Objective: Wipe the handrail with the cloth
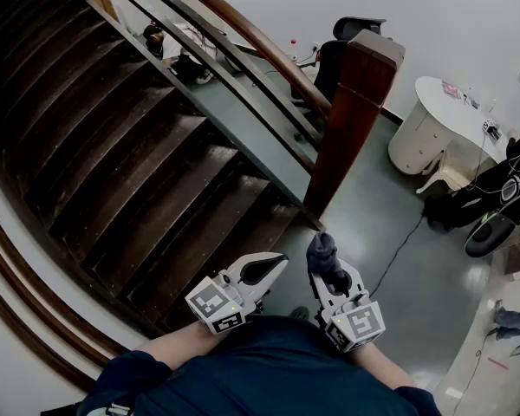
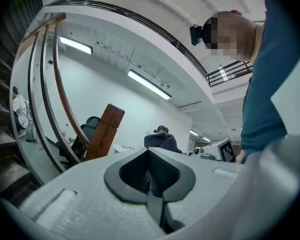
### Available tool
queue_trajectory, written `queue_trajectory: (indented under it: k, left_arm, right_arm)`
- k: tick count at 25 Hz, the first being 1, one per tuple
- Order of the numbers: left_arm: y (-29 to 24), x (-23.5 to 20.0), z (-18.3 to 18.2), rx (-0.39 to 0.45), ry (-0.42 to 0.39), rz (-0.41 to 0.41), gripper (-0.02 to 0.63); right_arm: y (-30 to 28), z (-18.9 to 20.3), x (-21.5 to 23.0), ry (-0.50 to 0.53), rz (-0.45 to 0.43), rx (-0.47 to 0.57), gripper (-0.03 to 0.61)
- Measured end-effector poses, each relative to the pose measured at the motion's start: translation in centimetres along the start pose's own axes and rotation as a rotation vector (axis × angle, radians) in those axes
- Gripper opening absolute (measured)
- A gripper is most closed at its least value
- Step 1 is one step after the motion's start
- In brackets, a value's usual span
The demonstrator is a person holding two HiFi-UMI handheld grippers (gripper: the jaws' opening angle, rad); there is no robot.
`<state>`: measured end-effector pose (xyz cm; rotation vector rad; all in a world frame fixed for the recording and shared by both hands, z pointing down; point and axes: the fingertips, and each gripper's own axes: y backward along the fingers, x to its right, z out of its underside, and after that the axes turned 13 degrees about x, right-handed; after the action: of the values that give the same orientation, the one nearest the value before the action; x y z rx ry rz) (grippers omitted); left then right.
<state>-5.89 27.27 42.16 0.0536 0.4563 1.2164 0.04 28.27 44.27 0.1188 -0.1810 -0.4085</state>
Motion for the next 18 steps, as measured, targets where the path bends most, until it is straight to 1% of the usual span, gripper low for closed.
queue_trajectory:
  k: [4, 9, 14, 18]
  left_arm:
    - [-0.9, 0.1, 0.3, 0.001, -0.004, -0.002, 0.005]
    - [-1.9, 0.3, 0.8, -0.001, -0.012, -0.01, 0.005]
    - [-3.7, 0.6, 1.4, 0.0, -0.023, -0.027, 0.005]
    - [-5.3, 1.2, 1.9, 0.009, -0.049, -0.043, 0.005]
  right_arm:
    - [0.3, 0.1, 0.9, -0.002, 0.002, -0.011, 0.092]
    - [0.3, 0.1, 1.5, -0.004, -0.02, -0.015, 0.092]
    - [0.9, -0.3, 3.4, -0.02, -0.031, -0.006, 0.094]
    - [1.5, -0.7, 5.2, -0.013, -0.052, 0.012, 0.094]
